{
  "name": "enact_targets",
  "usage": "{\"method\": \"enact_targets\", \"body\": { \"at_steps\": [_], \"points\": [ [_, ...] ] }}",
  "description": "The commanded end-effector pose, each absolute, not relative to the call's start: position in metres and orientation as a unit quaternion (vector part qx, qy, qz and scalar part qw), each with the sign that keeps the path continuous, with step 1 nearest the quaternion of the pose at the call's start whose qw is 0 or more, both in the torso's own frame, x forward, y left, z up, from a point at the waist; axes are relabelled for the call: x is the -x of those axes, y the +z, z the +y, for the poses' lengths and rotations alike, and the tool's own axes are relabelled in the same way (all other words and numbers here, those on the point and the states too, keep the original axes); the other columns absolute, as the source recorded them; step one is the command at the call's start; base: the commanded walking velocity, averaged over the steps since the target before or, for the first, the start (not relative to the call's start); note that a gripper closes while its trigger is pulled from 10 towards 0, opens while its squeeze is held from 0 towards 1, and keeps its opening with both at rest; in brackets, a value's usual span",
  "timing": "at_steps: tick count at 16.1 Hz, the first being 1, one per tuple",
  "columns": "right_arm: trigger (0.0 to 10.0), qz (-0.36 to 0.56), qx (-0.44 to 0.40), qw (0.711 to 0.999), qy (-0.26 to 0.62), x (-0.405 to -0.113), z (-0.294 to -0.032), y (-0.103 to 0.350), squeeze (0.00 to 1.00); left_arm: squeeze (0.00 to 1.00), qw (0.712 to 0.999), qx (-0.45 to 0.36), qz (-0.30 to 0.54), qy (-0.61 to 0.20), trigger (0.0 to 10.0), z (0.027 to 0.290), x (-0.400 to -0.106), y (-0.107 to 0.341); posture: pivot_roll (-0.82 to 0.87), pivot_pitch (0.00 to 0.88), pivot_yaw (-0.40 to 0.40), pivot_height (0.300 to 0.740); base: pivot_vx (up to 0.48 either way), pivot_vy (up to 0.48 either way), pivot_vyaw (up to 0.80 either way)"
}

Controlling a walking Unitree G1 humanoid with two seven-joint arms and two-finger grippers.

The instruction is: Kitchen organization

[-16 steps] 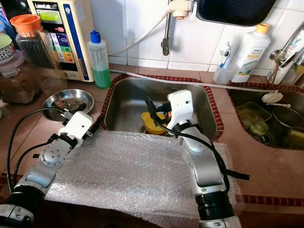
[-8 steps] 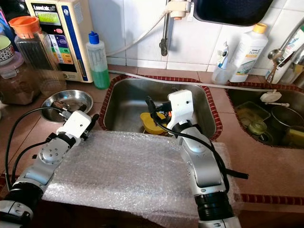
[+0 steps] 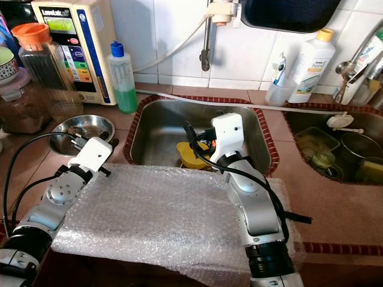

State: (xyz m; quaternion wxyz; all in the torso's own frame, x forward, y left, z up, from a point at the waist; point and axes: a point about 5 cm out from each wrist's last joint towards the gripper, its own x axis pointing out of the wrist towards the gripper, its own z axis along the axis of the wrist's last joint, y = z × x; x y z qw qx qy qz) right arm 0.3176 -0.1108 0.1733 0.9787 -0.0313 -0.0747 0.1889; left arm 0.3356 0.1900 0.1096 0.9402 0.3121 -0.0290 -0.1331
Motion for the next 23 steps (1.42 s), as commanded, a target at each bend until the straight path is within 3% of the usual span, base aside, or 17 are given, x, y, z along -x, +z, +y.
{"method": "enact_targets", "body": {
  "at_steps": [1, 6, 10, 18, 23],
  "points": [
    [10.0, -0.078, 0.017, 0.976, 0.204, -0.316, -0.110, 0.178, 1.00, 0.00, 0.939, -0.309, 0.012, -0.149, 0.0, 0.188, -0.331, 0.092, 0.04, 0.037, 0.003, 0.740, 0.000, 0.000, 0.00],
    [10.0, -0.069, -0.014, 0.940, 0.333, -0.300, -0.093, 0.182, 1.00, 0.00, 0.940, -0.308, 0.007, -0.150, 0.0, 0.187, -0.331, 0.093, 0.04, 0.037, 0.003, 0.740, 0.000, 0.000, 0.00],
    [10.0, -0.059, -0.014, 0.935, 0.349, -0.297, -0.094, 0.181, 1.00, 0.00, 0.940, -0.308, 0.004, -0.150, 0.0, 0.186, -0.331, 0.093, 0.04, 0.037, 0.002, 0.740, 0.000, 0.000, 0.00],
    [10.0, 0.004, -0.009, 0.892, 0.452, -0.276, -0.087, 0.168, 1.00, 0.00, 0.938, -0.314, -0.003, -0.150, 0.0, 0.189, -0.327, 0.095, 0.04, 0.038, 0.002, 0.740, 0.000, 0.000, 0.00],
    [10.0, 0.010, -0.008, 0.891, 0.454, -0.275, -0.088, 0.167, 1.00, 0.00, 0.932, -0.330, -0.012, -0.151, 0.0, 0.194, -0.316, 0.095, 0.04, 0.041, 0.003, 0.740, 0.000, 0.000, 0.00]
  ]
}}
